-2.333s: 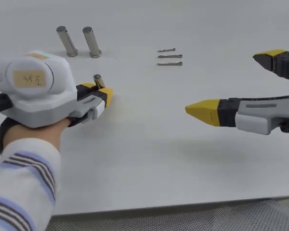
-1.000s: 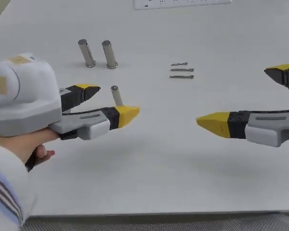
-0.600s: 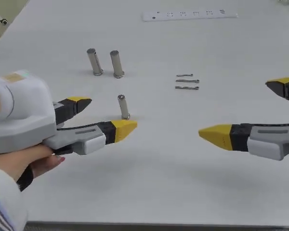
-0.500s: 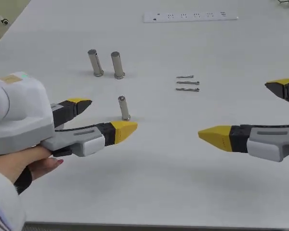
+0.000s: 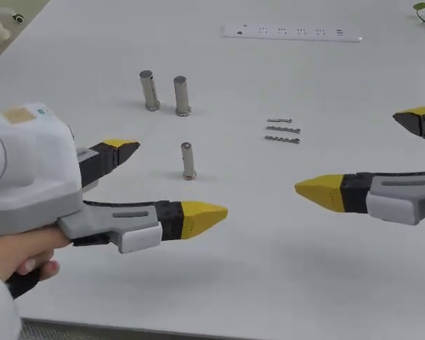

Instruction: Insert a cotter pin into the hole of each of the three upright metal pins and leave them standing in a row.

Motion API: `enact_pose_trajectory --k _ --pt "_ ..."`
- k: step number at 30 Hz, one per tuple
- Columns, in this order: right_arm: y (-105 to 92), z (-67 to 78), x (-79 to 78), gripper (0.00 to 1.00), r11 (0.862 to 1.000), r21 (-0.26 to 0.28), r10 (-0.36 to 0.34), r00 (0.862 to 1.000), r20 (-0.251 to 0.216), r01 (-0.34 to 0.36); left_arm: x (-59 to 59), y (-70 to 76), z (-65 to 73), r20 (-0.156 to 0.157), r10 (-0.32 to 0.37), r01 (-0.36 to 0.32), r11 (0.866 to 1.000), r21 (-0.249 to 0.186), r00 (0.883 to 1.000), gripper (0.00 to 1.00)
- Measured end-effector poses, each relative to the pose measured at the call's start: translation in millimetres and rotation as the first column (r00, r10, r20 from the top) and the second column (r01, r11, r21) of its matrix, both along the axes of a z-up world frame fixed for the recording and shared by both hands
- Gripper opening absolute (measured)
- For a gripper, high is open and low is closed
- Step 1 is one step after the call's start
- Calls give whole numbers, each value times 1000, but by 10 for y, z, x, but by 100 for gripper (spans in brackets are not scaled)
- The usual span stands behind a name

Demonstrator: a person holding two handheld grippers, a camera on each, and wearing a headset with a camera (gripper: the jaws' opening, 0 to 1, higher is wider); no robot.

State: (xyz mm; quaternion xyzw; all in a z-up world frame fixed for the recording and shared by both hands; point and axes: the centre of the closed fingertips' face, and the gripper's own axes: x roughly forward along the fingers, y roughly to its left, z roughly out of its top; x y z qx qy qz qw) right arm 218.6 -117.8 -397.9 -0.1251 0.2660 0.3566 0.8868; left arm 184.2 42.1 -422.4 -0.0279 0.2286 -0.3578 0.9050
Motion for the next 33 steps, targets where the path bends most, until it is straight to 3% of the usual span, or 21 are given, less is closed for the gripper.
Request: enact_pose_trajectory --k 4,5,10,12,13,15,21,25,30,32,33 --pt "64 58 93 94 1000 -3 29 1000 -2 -29 -31 30 -35 -16 -7 8 1000 18 1000 99" --pt "78 70 130 93 999 -19 44 999 -3 -44 -53 38 -55 -31 -14 15 1000 26 999 99" --pt "92 108 311 91 990 -104 101 995 -3 -101 -75 80 -46 -32 -15 16 999 46 999 99" --pt "65 115 405 90 971 -190 151 988 30 -142 -79 84 -28 -27 -15 17 999 45 1000 99" --pt "56 101 441 89 954 -249 186 982 43 -169 -82 83 -24 -27 -16 17 999 43 1000 99" --pt "35 75 500 85 930 -313 218 975 48 -193 -102 77 -26 -38 -19 20 999 38 999 99" --pt "85 84 684 71 927 -295 247 969 13 -233 -152 93 -51 -50 -23 25 998 54 998 98" --pt "53 57 837 56 882 -380 297 955 -8 -278 -166 131 -60 -58 -17 21 998 63 998 98" --pt "117 46 1036 50 847 -422 352 936 -12 -324 -169 173 -45 -62 -12 16 998 68 998 97" --pt "158 -5 1129 46 823 -444 389 921 -14 -354 -172 179 -39 -58 -17 21 997 74 998 96" --pt "132 -70 1144 45 800 -468 394 917 -61 -375 -177 184 -40 -62 -20 25 997 77 998 96"
